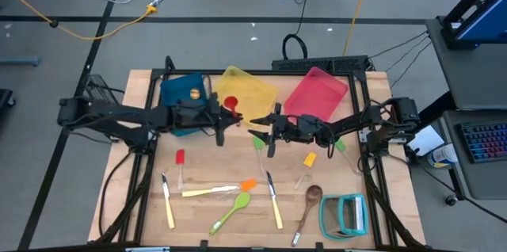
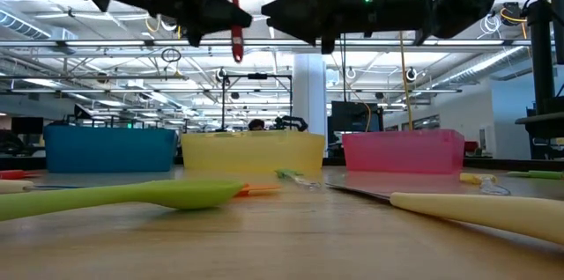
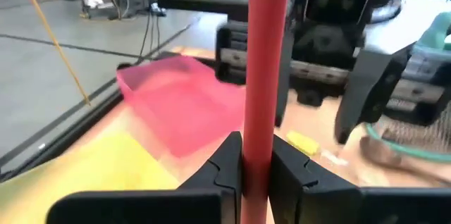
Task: Pick & Place Kitchen Items
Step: Put the red serving spoon into the blue bin
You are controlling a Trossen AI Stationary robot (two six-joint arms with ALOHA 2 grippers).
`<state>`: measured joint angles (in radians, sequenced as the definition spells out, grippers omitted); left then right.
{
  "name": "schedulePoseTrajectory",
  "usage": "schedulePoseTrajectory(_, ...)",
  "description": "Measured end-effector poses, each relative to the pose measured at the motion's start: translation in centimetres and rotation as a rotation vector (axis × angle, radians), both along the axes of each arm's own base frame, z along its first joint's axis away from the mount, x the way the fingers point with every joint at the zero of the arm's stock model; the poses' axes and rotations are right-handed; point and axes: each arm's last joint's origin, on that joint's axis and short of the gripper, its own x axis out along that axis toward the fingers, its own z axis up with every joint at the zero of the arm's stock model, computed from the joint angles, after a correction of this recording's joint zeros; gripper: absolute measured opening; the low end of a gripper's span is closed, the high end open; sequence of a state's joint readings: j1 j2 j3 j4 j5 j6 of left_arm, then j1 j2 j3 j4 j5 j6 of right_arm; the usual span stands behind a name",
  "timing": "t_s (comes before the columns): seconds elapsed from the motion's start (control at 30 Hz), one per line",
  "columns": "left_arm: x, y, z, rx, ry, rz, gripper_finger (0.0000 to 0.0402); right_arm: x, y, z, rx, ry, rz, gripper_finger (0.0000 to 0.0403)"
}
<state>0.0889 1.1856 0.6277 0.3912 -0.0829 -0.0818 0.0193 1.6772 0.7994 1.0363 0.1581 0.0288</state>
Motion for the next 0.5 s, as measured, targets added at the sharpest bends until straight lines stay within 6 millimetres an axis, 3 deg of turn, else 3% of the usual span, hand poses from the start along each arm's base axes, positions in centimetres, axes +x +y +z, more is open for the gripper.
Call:
schedulePoseTrajectory(0.17,-2.8,1.1,1.5,-0.024,0.039,0.063,0.0046,0.0,0.0,0.0,0.0,0.002,0.002,0.0157)
schedulePoseTrajectory(0.5,-8.7,2.6,2.5,-0.083,0.17,0.207,0.0037,0.0,0.0,0.0,0.011,0.001,0.003,0.0157)
